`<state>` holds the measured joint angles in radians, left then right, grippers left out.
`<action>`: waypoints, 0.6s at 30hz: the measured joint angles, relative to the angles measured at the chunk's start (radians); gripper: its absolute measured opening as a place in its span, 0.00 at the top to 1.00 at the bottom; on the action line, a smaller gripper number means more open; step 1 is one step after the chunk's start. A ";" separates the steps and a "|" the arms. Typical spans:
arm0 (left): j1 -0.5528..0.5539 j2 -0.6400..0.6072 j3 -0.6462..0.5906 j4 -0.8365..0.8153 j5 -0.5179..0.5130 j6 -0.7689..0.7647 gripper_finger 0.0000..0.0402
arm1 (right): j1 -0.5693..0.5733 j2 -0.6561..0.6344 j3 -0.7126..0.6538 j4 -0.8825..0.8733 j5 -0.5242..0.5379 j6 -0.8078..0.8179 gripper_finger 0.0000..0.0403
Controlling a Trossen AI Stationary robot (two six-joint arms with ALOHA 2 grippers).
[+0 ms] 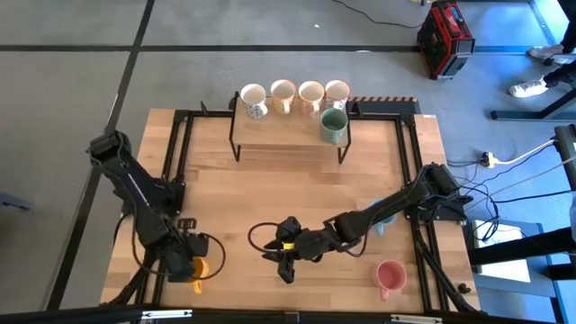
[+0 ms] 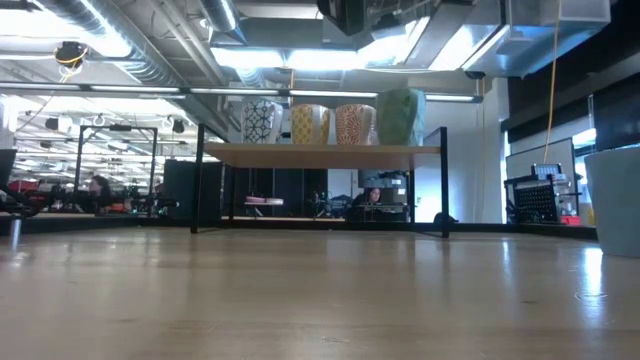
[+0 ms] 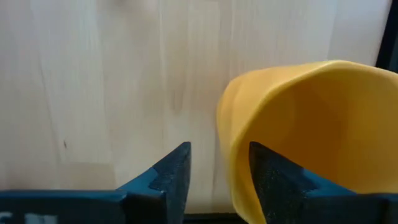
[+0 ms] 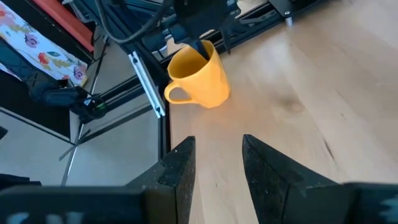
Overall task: Place coffee mugs
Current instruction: Put the yellow mug on the shelf
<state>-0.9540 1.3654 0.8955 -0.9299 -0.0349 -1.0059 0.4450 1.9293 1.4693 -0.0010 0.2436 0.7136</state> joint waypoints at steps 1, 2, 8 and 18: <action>0.005 0.006 0.000 0.005 0.001 0.019 0.63 | 0.000 0.000 0.000 0.000 0.000 0.000 0.70; 0.011 0.011 0.000 0.006 0.004 0.038 0.65 | 0.000 0.000 0.000 0.000 0.000 0.000 0.69; 0.054 0.038 0.000 0.010 0.037 0.118 0.83 | 0.001 0.000 0.000 -0.001 0.026 -0.012 0.57; 0.170 0.032 -0.001 0.024 0.040 0.209 0.95 | 0.045 -0.009 -0.001 -0.042 0.209 -0.179 0.45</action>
<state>-0.7838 1.3970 0.8948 -0.9055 0.0054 -0.7964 0.4903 1.9205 1.4681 -0.0428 0.4526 0.5344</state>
